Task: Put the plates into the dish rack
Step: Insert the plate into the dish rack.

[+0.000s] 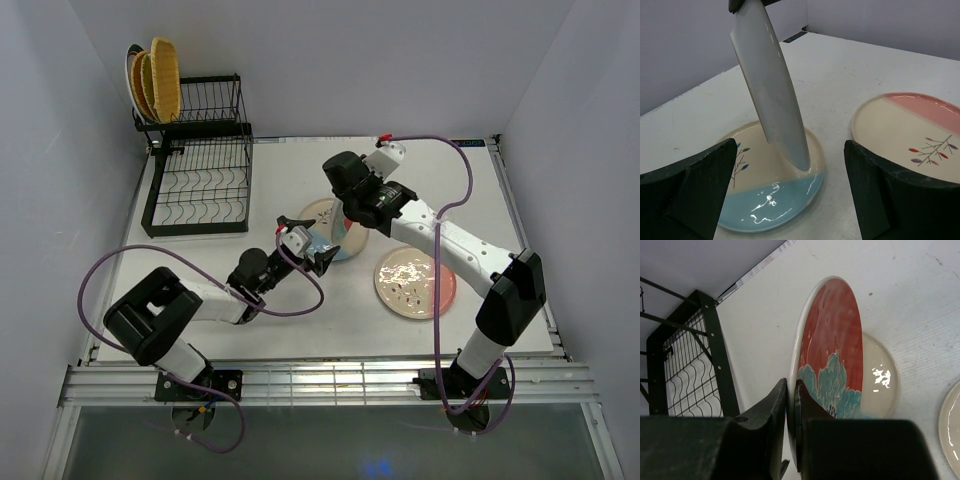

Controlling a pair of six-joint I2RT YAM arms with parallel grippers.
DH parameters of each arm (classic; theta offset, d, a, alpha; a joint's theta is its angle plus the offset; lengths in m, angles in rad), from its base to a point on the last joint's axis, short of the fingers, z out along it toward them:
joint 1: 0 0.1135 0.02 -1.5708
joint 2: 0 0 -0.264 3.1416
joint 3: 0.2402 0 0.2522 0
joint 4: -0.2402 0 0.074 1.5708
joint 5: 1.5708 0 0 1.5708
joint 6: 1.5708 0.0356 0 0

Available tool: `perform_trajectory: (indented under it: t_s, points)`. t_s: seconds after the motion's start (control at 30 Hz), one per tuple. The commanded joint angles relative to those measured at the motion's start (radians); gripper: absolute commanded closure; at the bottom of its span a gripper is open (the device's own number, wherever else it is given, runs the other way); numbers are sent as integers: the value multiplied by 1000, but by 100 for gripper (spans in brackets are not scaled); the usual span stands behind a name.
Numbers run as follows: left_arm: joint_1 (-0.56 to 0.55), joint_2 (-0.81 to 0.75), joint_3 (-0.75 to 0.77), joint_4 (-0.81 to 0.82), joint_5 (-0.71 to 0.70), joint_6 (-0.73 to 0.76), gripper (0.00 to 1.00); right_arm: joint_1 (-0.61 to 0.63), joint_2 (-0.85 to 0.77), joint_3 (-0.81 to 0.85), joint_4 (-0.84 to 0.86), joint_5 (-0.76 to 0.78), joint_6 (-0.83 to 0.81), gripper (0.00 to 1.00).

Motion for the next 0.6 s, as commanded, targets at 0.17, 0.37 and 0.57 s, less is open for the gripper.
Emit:
perform_trajectory:
  t_s: [0.17,0.37,0.57]
  points:
    - [-4,56,110,6,-206,54,2,60,-83,56,189,108,17,92]
    - [-6,104,143,-11,-234,68,6,80,-117,-4,224,105,40,92]
    - [-6,119,117,69,-283,87,39,89,-160,-79,246,125,109,92]
